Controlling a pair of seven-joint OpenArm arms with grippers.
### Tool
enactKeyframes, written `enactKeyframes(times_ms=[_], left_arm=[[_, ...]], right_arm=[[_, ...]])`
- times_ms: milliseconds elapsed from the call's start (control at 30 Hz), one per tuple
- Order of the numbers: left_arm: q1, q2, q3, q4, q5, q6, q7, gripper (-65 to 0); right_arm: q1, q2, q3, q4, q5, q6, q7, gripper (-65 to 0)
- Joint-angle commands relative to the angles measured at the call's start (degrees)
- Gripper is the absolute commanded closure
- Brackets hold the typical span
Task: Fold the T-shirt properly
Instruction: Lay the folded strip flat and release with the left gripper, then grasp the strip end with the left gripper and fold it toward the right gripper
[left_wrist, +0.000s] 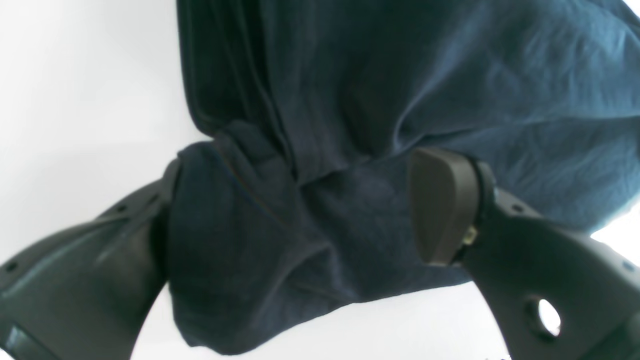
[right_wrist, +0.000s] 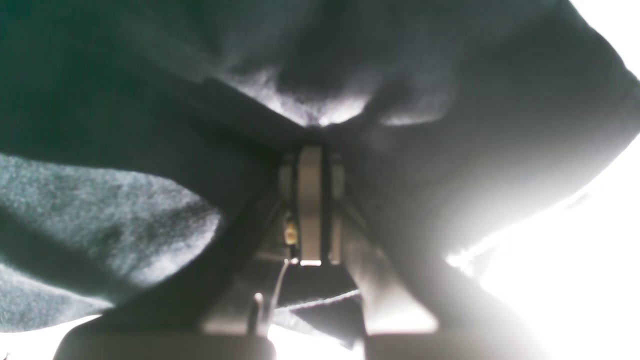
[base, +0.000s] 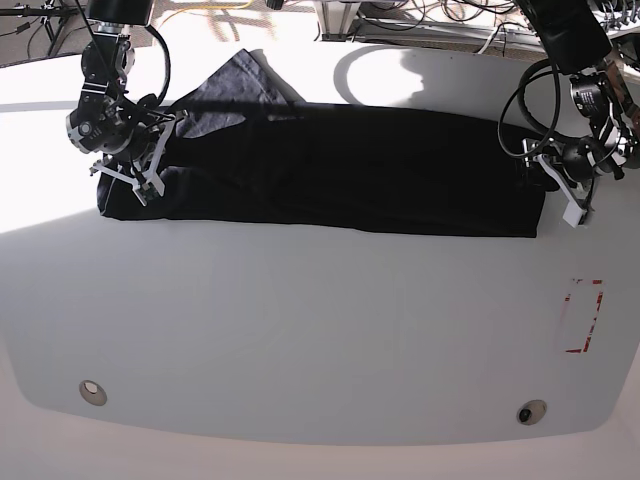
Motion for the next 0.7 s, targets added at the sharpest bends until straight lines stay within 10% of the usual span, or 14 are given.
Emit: enactKeyframes(times_ms=[0, 367, 667], left_arm=[[-0.4, -0.5, 0.1, 0.5, -0.2, -0.1, 0.0, -50.8], [-0.7, -0.4, 1.6, -2.2, -0.2, -0.1, -2.8, -4.9], [3.3, -0.4, 5.6, 7.4, -0.3, 2.6, -7.5, -0.4]], right_arm=[[0.5, 0.7, 0.2, 0.7, 0.1, -0.1, 0.5, -1.6], [0.6, 0.7, 0.2, 0.6, 0.1, -0.1, 0.5, -1.6], [0.6, 0.7, 0.2, 0.6, 0.1, -0.1, 0.5, -1.6]])
